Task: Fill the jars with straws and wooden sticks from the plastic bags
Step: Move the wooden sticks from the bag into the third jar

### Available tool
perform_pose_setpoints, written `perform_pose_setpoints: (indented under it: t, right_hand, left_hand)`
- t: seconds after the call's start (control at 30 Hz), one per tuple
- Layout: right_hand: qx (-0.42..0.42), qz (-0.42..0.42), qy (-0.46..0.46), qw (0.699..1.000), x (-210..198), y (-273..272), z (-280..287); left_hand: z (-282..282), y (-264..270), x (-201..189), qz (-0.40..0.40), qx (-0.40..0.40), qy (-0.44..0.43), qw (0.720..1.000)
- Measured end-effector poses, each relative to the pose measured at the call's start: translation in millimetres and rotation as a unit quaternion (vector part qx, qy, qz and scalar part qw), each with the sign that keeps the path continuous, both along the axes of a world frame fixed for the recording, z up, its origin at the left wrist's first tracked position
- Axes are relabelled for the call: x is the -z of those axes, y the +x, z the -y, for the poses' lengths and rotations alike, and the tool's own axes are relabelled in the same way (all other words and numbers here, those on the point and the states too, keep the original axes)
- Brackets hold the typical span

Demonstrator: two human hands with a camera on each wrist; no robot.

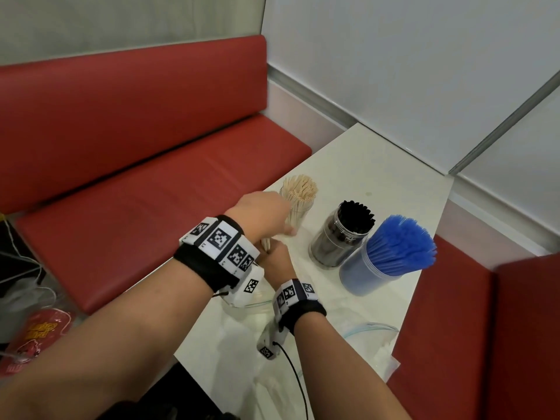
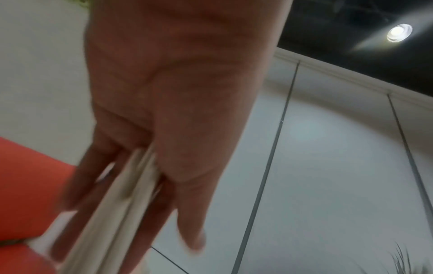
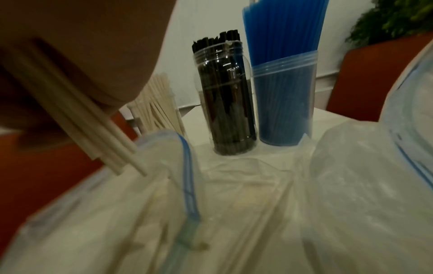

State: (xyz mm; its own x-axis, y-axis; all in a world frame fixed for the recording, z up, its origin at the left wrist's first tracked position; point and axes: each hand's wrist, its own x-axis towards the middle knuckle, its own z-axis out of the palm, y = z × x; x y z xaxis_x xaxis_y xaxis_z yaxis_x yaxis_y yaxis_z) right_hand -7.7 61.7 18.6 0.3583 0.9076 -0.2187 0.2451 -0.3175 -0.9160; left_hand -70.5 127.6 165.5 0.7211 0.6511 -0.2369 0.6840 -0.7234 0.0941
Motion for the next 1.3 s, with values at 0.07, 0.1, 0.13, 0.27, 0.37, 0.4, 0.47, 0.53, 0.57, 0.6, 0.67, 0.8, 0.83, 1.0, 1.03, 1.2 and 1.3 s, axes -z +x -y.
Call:
perform_pose_setpoints:
  t: [0.07, 0.1, 0.13, 0.27, 0.37, 0.4, 0.47, 0.53, 0.57, 0.6, 0.67, 0.8, 0.83, 1.0, 1.03, 1.2, 1.3]
  right_hand:
    - [0.029, -0.005, 0.042, 0.999, -13, 3, -6]
    - [0.037, -0.006, 0.058, 0.998, -21, 6, -9]
    - [0.044, -0.013, 0.068, 0.997, -31, 10, -12]
    - [0.076, -0.072, 0.094, 0.990, -70, 29, -14]
    - [0.079, -0.156, 0.167, 0.970, -114, 42, -10]
    - [0.071, -0.175, 0.191, 0.963, -127, 46, -9]
    - [0.054, -0.196, 0.217, 0.955, -146, 50, -6]
    - [0.037, -0.209, 0.231, 0.950, -155, 51, -3]
    - [0.032, -0.208, 0.233, 0.949, -156, 50, -1]
    - [0.029, -0.204, 0.232, 0.951, -156, 49, 2]
    - [0.023, -0.194, 0.230, 0.953, -156, 49, 7]
    - [0.003, -0.171, 0.225, 0.959, -156, 54, 10]
    - [0.003, -0.163, 0.217, 0.963, -155, 54, 10]
    - [-0.012, -0.067, 0.123, 0.990, -154, 79, 13]
    - [-0.036, -0.036, 0.090, 0.995, -156, 90, 14]
    - [-0.094, -0.010, -0.067, 0.993, -162, 121, 2]
    - [-0.067, 0.056, -0.112, 0.990, -159, 128, -17]
  left_hand:
    - [-4, 5, -6, 0.093, 0.017, 0.019, 0.995]
    - [-4, 6, -6, 0.132, 0.028, 0.012, 0.991]
    - [-5, 6, -8, 0.196, 0.042, -0.025, 0.979]
    - [-11, 6, -14, 0.643, -0.080, -0.283, 0.707]
    - [-22, 6, 3, 0.608, -0.230, -0.423, 0.631]
    - [-19, 6, 14, 0.522, -0.246, -0.495, 0.650]
    - [-2, 5, 34, 0.362, -0.217, -0.637, 0.645]
    - [17, 7, 47, 0.325, -0.195, -0.753, 0.538]
    - [24, 10, 52, 0.338, -0.206, -0.791, 0.468]
    - [27, 13, 55, 0.356, -0.221, -0.811, 0.408]
    - [26, 18, 59, 0.372, -0.239, -0.824, 0.353]
    - [16, 21, 65, 0.374, -0.267, -0.815, 0.354]
    - [14, 21, 68, 0.373, -0.269, -0.810, 0.364]
    - [8, 28, 85, 0.414, -0.285, -0.756, 0.419]
    - [6, 28, 88, 0.423, -0.293, -0.734, 0.442]
    - [-5, 17, 115, 0.423, -0.349, -0.648, 0.529]
    - [-2, 7, 134, 0.323, -0.361, -0.577, 0.658]
